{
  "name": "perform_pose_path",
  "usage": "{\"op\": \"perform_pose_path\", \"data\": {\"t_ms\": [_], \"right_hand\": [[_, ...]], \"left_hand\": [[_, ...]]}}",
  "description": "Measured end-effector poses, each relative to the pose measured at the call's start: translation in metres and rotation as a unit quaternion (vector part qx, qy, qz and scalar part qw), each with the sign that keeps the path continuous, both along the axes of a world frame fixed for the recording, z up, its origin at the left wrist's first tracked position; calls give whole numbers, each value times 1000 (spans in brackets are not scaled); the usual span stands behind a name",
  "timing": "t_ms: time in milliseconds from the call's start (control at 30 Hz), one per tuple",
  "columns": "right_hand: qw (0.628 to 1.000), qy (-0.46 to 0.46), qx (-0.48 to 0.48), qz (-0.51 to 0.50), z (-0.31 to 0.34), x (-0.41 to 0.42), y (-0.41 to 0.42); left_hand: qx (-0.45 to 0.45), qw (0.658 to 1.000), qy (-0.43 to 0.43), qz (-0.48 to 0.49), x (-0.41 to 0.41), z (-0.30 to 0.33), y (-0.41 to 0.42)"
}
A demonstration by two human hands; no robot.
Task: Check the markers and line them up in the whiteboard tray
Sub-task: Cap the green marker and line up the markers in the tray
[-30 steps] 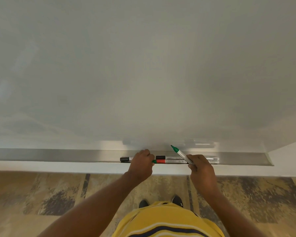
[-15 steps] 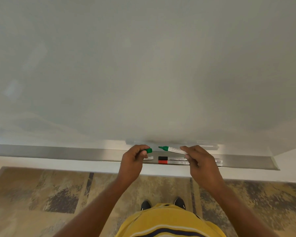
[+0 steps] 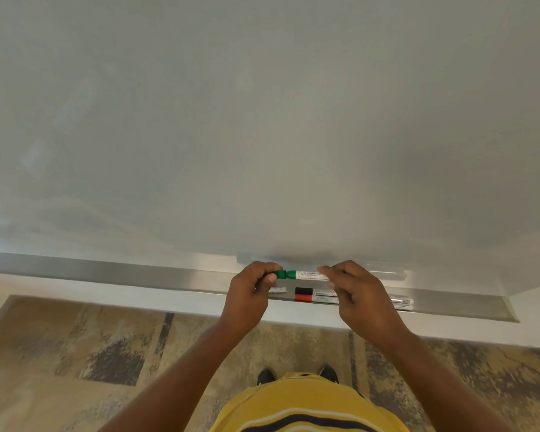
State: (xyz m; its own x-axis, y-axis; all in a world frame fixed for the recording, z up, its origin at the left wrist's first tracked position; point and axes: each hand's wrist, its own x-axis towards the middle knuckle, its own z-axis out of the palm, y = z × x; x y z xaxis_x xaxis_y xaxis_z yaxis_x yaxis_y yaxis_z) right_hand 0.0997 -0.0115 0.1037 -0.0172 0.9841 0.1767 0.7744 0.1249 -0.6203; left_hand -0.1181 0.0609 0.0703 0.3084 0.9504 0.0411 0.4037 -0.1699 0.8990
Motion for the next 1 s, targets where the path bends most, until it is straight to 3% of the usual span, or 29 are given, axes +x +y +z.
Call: {"op": "perform_pose_path", "data": {"t_ms": [433, 667, 867, 1000], "right_hand": [[999, 10, 2, -38, -1, -14, 9], [1000, -1, -14, -8, -25, -22, 21], [993, 6, -97, -60, -56, -13, 24], [989, 11, -123, -78, -74, -2, 10]], "left_hand": [[-1, 1000, 22, 2, 3, 8, 10], [60, 978, 144, -138, 1, 4, 28], [56, 972, 222, -41, -23, -24, 46], [30, 954, 294, -48, -34, -49, 49]]}}
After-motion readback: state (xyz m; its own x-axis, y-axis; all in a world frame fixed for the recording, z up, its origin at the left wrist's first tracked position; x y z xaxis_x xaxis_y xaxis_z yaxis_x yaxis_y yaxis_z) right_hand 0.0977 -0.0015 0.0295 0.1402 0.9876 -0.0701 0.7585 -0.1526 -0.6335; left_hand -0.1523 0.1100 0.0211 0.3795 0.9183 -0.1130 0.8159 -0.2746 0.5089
